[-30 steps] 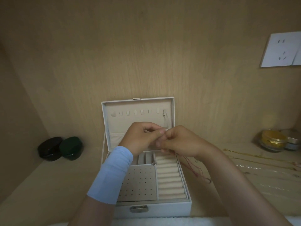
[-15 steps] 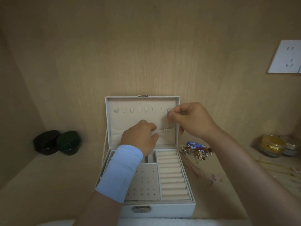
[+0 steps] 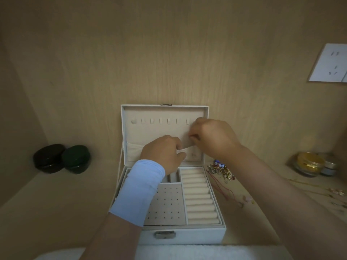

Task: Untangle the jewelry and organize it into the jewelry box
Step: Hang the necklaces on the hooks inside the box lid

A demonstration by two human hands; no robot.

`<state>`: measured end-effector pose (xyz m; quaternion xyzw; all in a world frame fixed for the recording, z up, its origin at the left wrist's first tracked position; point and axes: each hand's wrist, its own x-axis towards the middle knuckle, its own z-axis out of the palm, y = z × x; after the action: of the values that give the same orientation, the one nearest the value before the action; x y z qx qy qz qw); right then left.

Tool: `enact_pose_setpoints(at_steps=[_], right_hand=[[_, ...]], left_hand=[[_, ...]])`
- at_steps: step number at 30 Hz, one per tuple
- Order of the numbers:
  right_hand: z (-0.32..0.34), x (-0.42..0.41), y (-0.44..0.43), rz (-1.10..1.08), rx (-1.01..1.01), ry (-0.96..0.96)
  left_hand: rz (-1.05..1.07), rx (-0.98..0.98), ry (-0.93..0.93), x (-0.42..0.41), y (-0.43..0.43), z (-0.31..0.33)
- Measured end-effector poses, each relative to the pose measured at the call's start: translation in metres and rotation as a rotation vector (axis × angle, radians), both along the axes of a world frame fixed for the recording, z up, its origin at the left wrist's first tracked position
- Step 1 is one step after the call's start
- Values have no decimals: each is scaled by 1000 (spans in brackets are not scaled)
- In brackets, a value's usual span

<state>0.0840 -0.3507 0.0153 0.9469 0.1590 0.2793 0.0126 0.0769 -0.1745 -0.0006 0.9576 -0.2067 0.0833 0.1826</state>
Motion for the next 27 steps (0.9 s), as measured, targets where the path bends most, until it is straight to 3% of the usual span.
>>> enact_pose_setpoints(at_steps=[6, 10, 16, 24, 27], right_hand=[[18, 2, 4, -32, 303, -272], [18, 9, 5, -28, 160, -339], [-7, 1, 2, 37, -100, -171], [-33, -15, 1, 49, -35, 36], [-31, -26, -6, 78, 86, 76]], left_hand=[[-25, -29, 5, 2, 2, -3], [-28, -45, -10, 3, 3, -3], [-11, -69, -42, 4, 2, -4], [-13, 57, -208, 5, -3, -10], [-5, 76, -219, 4, -3, -9]])
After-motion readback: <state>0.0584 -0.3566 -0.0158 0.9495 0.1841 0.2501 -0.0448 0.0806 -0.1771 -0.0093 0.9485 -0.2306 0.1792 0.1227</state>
